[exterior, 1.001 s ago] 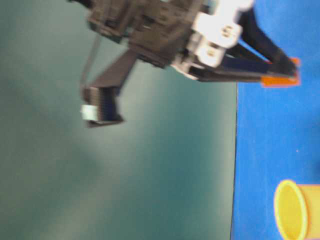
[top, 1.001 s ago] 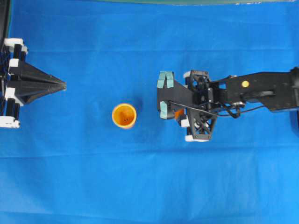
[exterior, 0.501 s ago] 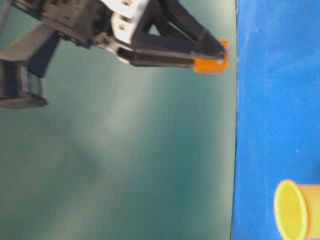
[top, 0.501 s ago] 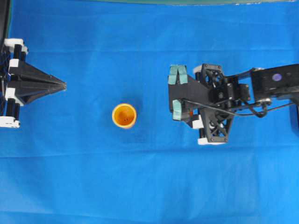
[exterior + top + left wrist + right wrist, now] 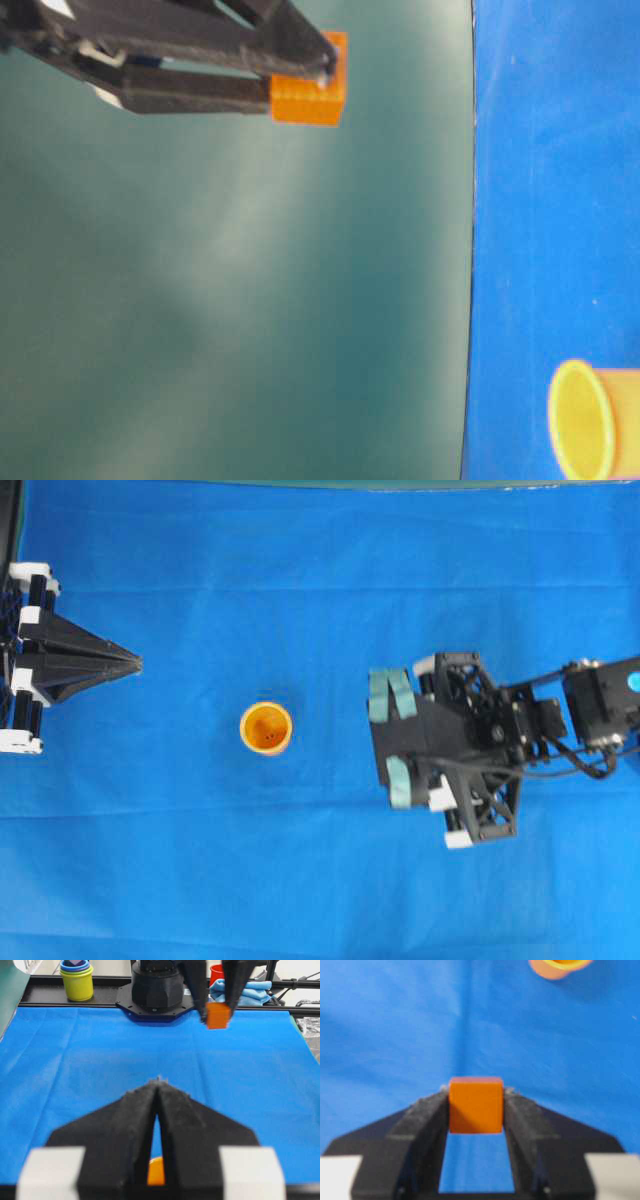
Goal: Move the block forward with right arm.
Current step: 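Lift the held cube and carry it toward the lower right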
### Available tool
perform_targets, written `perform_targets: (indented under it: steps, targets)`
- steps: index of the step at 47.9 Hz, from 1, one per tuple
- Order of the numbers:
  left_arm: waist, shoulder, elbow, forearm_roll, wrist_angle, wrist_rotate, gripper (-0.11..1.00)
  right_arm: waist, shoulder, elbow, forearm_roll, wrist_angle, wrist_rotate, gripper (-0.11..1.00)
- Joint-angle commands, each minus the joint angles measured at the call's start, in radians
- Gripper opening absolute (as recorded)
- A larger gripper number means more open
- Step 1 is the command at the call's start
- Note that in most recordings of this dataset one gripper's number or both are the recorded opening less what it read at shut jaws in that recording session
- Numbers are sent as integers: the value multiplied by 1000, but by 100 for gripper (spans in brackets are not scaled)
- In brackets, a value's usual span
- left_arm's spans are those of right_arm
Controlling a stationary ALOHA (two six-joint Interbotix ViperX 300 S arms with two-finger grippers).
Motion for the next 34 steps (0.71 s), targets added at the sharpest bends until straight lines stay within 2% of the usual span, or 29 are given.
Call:
perform_targets:
  steps: [1,14,34]
  targets:
    - [0,9,-32,2,-6,2,1,35,-25,-35,3,-2,2,41]
    - [0,9,-32,2,-6,0,1,130,-21,-51,5,-6,20,41]
    - [0,9,-34,3,-6,-6,1,239,-2,-103,5,-54,186,41]
